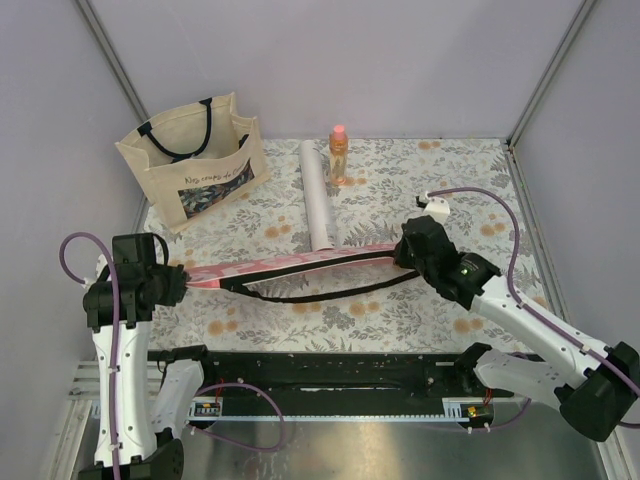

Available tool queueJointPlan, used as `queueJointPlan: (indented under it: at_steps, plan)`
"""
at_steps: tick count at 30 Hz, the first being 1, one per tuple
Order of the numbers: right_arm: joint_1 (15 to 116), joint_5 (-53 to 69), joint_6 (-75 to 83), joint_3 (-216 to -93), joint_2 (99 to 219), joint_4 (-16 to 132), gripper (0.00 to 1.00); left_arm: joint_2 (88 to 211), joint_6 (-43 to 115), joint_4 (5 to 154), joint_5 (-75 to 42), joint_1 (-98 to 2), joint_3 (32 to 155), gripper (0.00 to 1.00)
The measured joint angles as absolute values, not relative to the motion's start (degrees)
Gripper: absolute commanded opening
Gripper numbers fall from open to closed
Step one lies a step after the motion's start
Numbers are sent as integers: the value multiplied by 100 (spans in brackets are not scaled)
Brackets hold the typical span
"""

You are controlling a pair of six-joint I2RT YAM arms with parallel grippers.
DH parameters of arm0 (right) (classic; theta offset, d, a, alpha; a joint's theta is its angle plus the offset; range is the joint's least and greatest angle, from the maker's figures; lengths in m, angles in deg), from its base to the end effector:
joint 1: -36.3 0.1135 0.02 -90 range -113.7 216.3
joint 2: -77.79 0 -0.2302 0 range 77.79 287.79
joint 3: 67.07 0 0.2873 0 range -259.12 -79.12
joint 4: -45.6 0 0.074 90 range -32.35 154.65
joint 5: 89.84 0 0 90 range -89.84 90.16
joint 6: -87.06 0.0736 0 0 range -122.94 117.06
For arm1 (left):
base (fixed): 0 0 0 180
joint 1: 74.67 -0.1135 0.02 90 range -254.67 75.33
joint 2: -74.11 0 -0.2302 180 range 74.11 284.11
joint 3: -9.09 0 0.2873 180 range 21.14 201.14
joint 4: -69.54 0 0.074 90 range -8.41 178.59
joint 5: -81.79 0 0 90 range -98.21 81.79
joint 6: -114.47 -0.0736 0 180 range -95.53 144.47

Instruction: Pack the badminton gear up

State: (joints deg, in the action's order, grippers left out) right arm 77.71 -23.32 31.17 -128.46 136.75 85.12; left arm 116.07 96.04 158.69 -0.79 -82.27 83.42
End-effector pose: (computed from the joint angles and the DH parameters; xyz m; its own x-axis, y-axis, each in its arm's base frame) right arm 0.2453 0.1772 0.2376 -0.5810 0.1734 -0.7952 -0.0513 0.9673 0.2484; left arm 0.1692 0.0322 0.2983 -0.0712 -0.9586 -0.2757 -0.8503 0.2028 -0.4856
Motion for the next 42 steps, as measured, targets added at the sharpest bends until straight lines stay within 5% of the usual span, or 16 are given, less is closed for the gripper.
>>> queueJointPlan:
  at_steps: [16,29,32,38,42]
  plan:
    - [5115,-2170,2673,-12474,14180,8085,0,11626,9492,16009,63,-8229,8537,0]
    - [3096,-203,2496,-12112,15588,6857,0,11758,9254,16083,94,-8229,8727,0]
    - [3026,131,2317,-12153,15745,6778,15,11749,9184,16081,98,-8240,8727,0]
    - [2978,706,2002,-12271,15454,6780,62,11607,9053,16018,67,-8277,8710,0]
    - [3168,1056,1628,-12289,14678,6820,73,11578,9003,15985,54,-8284,8710,0]
